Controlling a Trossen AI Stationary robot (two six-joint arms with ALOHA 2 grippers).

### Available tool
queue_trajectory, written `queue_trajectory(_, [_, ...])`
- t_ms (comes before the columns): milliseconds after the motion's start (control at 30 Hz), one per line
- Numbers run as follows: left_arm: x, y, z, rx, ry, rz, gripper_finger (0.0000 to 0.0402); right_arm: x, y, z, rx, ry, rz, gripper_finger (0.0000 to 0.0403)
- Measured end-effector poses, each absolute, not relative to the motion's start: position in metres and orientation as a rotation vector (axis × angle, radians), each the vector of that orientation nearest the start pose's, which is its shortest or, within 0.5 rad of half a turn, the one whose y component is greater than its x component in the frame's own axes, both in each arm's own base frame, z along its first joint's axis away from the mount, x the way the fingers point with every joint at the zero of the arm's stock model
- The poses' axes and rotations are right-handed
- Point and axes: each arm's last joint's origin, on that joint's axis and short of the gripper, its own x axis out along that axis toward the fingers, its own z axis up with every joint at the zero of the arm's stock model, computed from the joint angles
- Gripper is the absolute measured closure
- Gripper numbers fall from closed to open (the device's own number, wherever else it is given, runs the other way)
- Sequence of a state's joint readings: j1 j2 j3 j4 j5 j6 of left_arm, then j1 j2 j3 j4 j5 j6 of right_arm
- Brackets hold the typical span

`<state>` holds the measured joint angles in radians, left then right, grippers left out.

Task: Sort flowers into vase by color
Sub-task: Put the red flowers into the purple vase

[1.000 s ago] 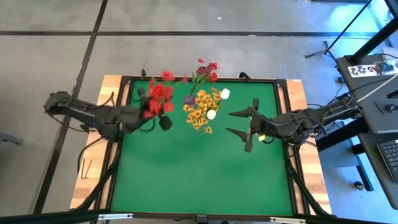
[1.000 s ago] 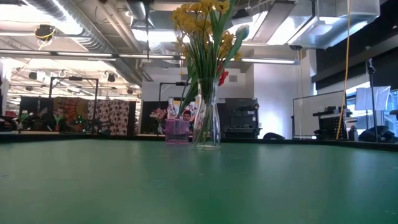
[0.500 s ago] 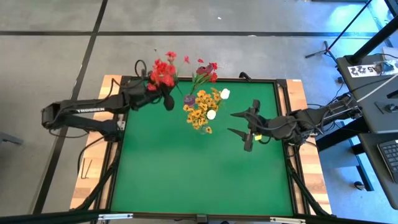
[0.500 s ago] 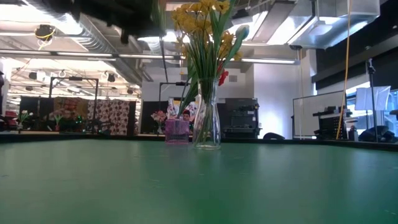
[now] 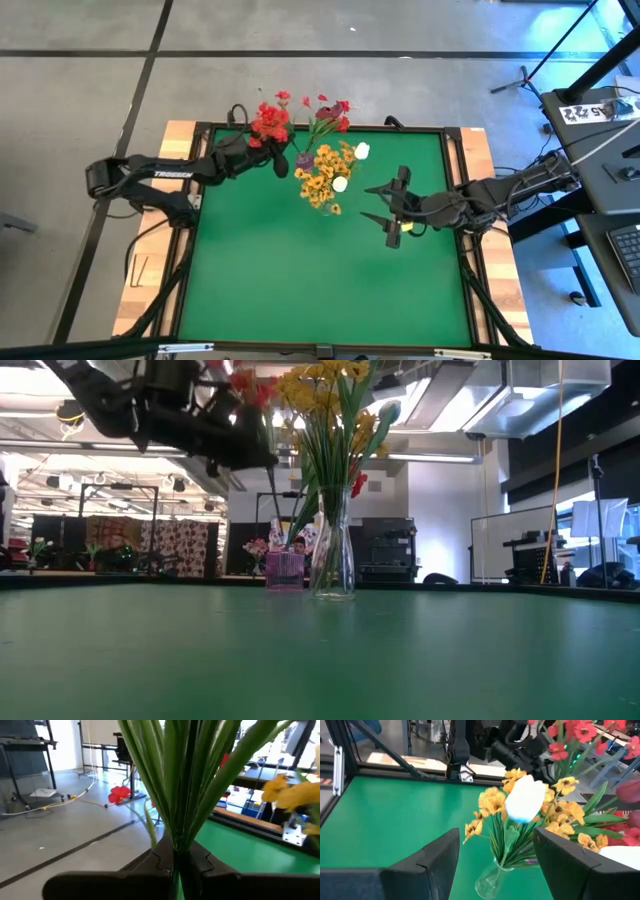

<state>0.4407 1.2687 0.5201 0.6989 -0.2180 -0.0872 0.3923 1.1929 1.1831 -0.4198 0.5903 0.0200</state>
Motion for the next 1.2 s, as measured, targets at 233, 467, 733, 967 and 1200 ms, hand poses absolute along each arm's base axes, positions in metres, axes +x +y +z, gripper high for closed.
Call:
queue_trajectory(233, [0.237, 0.126, 0.210, -0.108, 0.063, 0.718, 0.0399, 0.241, 0.083, 0.365, -0.190, 0.390, -0.192, 0.0150])
queue_trajectory(467, [0.241, 0.128, 0.206, -0.103, 0.047, 0.721, 0.0399, 0.243, 0.083, 0.364, -0.192, 0.393, -0.193, 0.0150])
queue_trajectory(733, [0.239, 0.130, 0.204, -0.104, 0.068, 0.769, 0.0344, 0.243, 0.083, 0.364, -0.194, 0.395, -0.192, 0.0150])
queue_trajectory(967, [0.238, 0.129, 0.194, -0.116, 0.176, 0.771, 0.0265, 0.243, 0.083, 0.364, -0.193, 0.395, -0.192, 0.0150])
queue_trajectory(1200, [0.237, 0.126, 0.191, -0.144, 0.218, 0.766, 0.0213, 0.243, 0.083, 0.364, -0.192, 0.392, -0.192, 0.0150])
